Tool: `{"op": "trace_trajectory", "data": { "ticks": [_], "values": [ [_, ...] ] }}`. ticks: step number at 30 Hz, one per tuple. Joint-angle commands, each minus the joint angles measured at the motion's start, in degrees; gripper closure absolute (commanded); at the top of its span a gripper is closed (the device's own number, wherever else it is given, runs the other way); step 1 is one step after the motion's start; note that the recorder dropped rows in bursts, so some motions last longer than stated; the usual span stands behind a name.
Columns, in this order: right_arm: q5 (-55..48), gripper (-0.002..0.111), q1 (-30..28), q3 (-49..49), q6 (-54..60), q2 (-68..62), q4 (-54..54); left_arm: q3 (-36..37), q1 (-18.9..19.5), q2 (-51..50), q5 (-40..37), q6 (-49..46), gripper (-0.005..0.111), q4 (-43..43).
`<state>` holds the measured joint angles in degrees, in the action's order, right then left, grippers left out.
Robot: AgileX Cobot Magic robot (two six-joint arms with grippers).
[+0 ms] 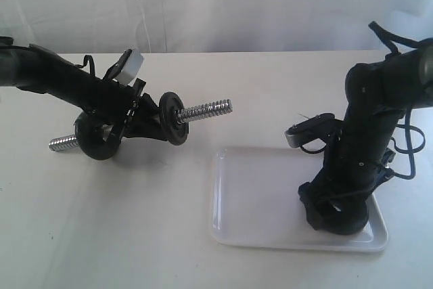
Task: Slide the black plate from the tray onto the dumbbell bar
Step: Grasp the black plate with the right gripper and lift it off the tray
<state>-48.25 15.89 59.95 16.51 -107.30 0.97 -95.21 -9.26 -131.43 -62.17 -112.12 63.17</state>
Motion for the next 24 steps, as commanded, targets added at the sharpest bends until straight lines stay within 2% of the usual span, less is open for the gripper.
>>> {"op": "trace_trajectory", "data": {
  "ticks": [1, 13, 24],
  "values": [
    [-3.65, 0.108, -0.28, 2.03, -0.46, 0.03, 0.18, 0.5, 0.13, 0.1, -6.66, -8.67, 0.107, 12.17],
    [-3.96, 0.108, -0.61, 4.89, 3.69, 7.03, 7.89, 0.5, 0.13, 0.1, -6.82, -8.67, 0.107, 12.54],
    [-3.32, 0.108, -8.14, 4.94, 22.69, 8.14, 33.72, 0.5, 0.13, 0.1, -6.97, -8.67, 0.107, 12.62]
  ]
}}
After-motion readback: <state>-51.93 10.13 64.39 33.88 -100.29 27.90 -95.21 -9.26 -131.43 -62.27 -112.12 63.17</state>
